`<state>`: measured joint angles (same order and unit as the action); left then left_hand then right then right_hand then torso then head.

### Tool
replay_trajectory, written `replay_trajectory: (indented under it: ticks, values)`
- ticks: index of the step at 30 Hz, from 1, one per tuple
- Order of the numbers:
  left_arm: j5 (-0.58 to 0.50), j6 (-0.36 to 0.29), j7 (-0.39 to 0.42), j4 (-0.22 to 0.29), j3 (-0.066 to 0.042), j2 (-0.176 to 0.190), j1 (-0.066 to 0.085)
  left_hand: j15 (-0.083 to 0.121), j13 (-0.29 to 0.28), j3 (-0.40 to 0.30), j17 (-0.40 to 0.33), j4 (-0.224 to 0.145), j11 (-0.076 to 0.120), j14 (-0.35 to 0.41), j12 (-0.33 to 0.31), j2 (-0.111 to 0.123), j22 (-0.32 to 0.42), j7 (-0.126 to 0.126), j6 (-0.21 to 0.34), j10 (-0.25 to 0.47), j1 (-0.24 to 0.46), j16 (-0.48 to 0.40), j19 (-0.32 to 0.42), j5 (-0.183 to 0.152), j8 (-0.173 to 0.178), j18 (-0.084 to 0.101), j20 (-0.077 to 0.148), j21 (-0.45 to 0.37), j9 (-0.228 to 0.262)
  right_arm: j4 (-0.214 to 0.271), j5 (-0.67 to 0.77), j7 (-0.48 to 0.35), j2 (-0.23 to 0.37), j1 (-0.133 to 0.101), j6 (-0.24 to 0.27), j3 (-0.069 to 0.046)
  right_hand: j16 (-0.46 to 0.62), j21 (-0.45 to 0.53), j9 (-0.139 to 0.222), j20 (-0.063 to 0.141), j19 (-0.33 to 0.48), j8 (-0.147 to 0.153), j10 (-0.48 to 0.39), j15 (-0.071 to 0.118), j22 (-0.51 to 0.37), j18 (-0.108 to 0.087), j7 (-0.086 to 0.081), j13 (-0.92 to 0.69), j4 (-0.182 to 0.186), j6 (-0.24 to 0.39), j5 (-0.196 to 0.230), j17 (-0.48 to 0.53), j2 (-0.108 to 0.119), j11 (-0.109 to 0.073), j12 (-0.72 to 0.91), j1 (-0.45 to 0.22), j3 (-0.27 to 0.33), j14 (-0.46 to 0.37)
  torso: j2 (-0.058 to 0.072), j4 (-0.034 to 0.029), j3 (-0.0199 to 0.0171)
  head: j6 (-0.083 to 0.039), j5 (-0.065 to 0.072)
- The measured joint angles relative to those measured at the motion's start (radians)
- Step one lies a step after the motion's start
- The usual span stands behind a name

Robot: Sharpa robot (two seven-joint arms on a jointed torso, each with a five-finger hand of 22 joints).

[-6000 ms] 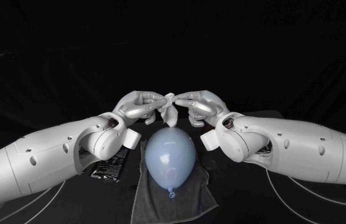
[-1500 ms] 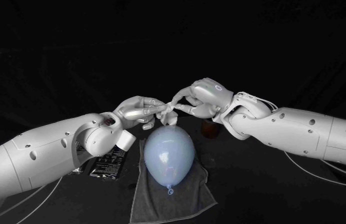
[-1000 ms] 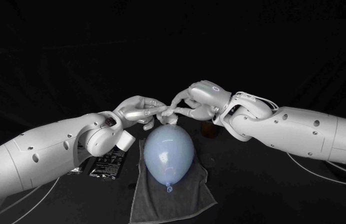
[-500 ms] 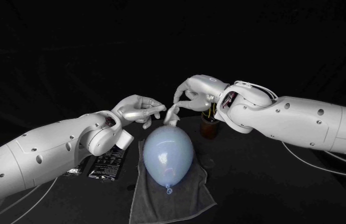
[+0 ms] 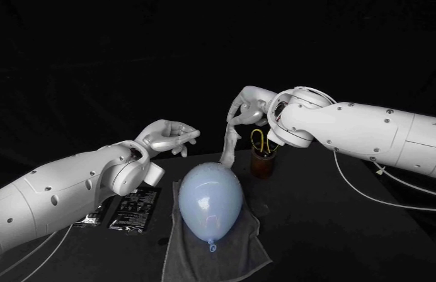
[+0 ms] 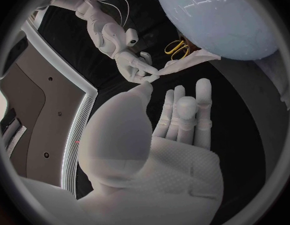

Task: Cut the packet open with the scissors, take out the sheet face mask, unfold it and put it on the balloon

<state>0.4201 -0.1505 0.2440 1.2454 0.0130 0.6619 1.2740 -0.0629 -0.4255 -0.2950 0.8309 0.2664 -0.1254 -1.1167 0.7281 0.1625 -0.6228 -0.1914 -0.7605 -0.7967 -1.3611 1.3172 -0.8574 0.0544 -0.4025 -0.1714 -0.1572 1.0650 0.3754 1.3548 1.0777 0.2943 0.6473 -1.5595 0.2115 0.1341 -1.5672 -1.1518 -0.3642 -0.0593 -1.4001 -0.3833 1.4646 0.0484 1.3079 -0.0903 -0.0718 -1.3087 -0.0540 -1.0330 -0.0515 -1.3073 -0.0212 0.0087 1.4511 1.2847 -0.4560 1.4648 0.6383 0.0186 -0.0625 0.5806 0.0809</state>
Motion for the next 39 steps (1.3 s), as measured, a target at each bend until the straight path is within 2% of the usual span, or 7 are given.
replay_trajectory:
  ticks: [5, 9, 23, 28, 31, 34, 39]
  values:
    - [-0.015, -0.034, 0.013, 0.009, 0.0, -0.002, 0.0, 0.014, -0.001, -0.036, 0.095, -0.045, 0.014, -0.083, 0.04, -0.038, -0.01, 0.012, -0.024, -0.054, -0.096, 0.047, -0.031, 0.0, -0.04, 0.0, 0.003, 0.009, 0.007, -0.039, -0.065, 0.071, -0.027, -0.008, -0.041, 0.0, 0.001, 0.0, 0.0, 0.0, 0.0, -0.004, 0.0, 0.0, 0.0, 0.0, -0.001, 0.0, -0.004, 0.002, 0.002, 0.0, 0.0, 0.0, 0.0, 0.0, -0.01, 0.0, 0.002, 0.0, 0.0003, -0.007, 0.007]
    - [-0.025, -0.055, 0.025, 0.032, 0.0, -0.004, 0.0, 0.035, -0.003, -0.101, 0.209, -0.089, 0.038, -0.178, 0.065, -0.068, -0.134, 0.029, -0.066, -0.096, -0.153, 0.101, -0.141, 0.0, -0.082, 0.0, 0.025, 0.092, 0.019, -0.064, -0.096, 0.115, -0.041, -0.01, -0.062, 0.0, 0.001, 0.0, 0.0, 0.0, 0.0, -0.004, -0.002, 0.0, 0.0, 0.001, -0.002, 0.0, -0.007, 0.002, 0.002, 0.0, -0.001, -0.001, 0.003, 0.001, -0.013, 0.0, 0.002, 0.0, 0.0005, -0.011, 0.009]
    - [-0.05, -0.058, 0.041, 0.078, -0.001, -0.039, 0.0, 0.081, 0.046, -0.195, 0.354, -0.089, 0.084, -0.299, 0.04, -0.04, -0.317, 0.079, -0.14, -0.259, -0.079, 0.147, -0.297, -0.003, -0.095, 0.033, 0.071, 0.2, -0.01, -0.111, -0.148, 0.185, -0.064, -0.012, -0.06, 0.0, 0.0, -0.042, 0.0, 0.007, -0.025, -0.012, -0.002, 0.0, -0.001, 0.007, -0.005, 0.001, -0.03, 0.007, 0.008, -0.001, 0.005, -0.002, 0.023, -0.004, -0.069, 0.0, 0.002, -0.0003, -0.0012, -0.014, 0.015]
    - [-0.044, -0.045, 0.037, 0.069, -0.001, -0.069, 0.0, 0.084, 0.064, -0.202, 0.334, -0.097, 0.091, -0.297, 0.004, -0.02, -0.294, 0.077, -0.149, -0.282, -0.059, 0.141, -0.289, -0.003, -0.076, 0.033, 0.077, 0.191, -0.021, -0.121, -0.158, 0.199, -0.076, -0.014, -0.035, 0.0, 0.0, -0.05, 0.0, 0.007, -0.025, -0.028, -0.002, 0.0, -0.001, 0.007, -0.005, 0.001, -0.033, 0.008, 0.008, -0.001, 0.016, -0.001, 0.023, -0.016, -0.08, 0.0, 0.002, 0.0001, -0.0018, -0.014, 0.016]
    - [-0.032, -0.044, 0.031, 0.056, -0.001, -0.088, 0.0, 0.07, 0.085, -0.202, 0.177, -0.096, 0.072, -0.207, -0.041, -0.001, -0.14, 0.066, -0.141, -0.251, -0.04, 0.072, -0.17, -0.003, -0.06, 0.032, 0.068, 0.096, -0.033, -0.123, -0.165, 0.204, -0.08, -0.014, -0.024, 0.0, 0.0, -0.05, 0.0, 0.011, -0.029, -0.031, -0.002, 0.004, -0.001, 0.007, -0.004, 0.001, -0.039, 0.009, 0.008, -0.001, 0.016, -0.002, 0.023, -0.016, -0.09, 0.004, 0.002, -0.0003, -0.0017, -0.014, 0.017]
    - [-0.017, -0.044, 0.022, 0.041, -0.002, -0.106, 0.0, 0.071, 0.1, -0.209, 0.134, -0.104, 0.076, -0.182, -0.069, -0.009, -0.093, 0.068, -0.158, -0.254, -0.049, 0.048, -0.139, -0.003, -0.06, 0.014, 0.064, 0.06, -0.036, -0.123, -0.173, 0.209, -0.084, -0.016, -0.012, 0.0, 0.0, -0.055, 0.0, 0.008, -0.032, -0.031, -0.002, 0.004, 0.0, 0.007, 0.0, 0.001, -0.041, 0.006, 0.008, 0.0, 0.019, -0.002, 0.023, -0.024, -0.094, 0.004, 0.001, -0.0002, -0.0017, -0.017, 0.017]
    - [0.008, -0.034, 0.003, 0.017, -0.002, -0.135, 0.0, 0.064, 0.148, -0.251, 0.087, -0.14, 0.065, -0.153, -0.16, -0.02, -0.044, 0.057, -0.147, -0.263, -0.069, 0.021, -0.109, -0.003, -0.023, 0.009, 0.059, 0.022, -0.058, -0.123, -0.19, 0.214, -0.088, -0.024, 0.005, -0.001, 0.001, -0.055, 0.0, 0.008, -0.033, -0.033, -0.002, 0.004, 0.0, 0.007, 0.0, 0.001, -0.044, 0.006, 0.009, 0.0, 0.017, -0.002, 0.023, -0.029, -0.105, 0.004, 0.001, 0.0007, -0.0017, -0.021, 0.018]
